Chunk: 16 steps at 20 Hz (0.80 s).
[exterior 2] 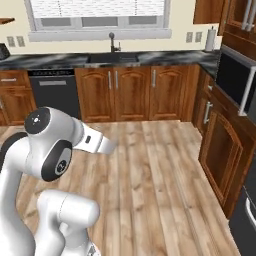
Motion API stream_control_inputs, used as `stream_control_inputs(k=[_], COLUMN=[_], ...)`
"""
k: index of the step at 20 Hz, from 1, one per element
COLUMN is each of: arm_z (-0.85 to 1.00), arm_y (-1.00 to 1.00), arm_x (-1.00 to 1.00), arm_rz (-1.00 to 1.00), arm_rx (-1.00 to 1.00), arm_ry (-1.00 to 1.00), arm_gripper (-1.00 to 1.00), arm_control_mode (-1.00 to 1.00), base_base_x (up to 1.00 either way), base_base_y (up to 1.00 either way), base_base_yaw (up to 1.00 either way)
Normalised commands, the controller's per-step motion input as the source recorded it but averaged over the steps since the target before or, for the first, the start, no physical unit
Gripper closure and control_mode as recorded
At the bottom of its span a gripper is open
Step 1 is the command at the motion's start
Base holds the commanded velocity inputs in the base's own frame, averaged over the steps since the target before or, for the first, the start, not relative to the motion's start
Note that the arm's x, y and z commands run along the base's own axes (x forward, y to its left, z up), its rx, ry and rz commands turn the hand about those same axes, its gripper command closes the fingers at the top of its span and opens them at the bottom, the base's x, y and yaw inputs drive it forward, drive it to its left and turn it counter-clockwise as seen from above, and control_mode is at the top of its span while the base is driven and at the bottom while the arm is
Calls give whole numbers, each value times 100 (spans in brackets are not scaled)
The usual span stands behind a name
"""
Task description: Retrieve the tupperware and aluminum foil from the cabinet and place them on the dining counter near the plate with lemon and kebab skewer to prepare for storing leftovers.
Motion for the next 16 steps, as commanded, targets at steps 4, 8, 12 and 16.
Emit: stream_control_inputs(k=[4,8,12,16], arm_z=[0,0,0,0], arm_y=[0,0,0,0], arm_x=[0,0,0,0], arm_rz=[0,0,0,0], arm_rx=[0,0,0,0], arm_ry=[0,0,0,0], arm_gripper=[-100,-100,-100,-100], arm_control_mode=[100,100,100,100], base_base_x=[100,100,100,100], base_base_y=[0,0,3,10], base_base_yaw=[-17,-31,-38,-38])
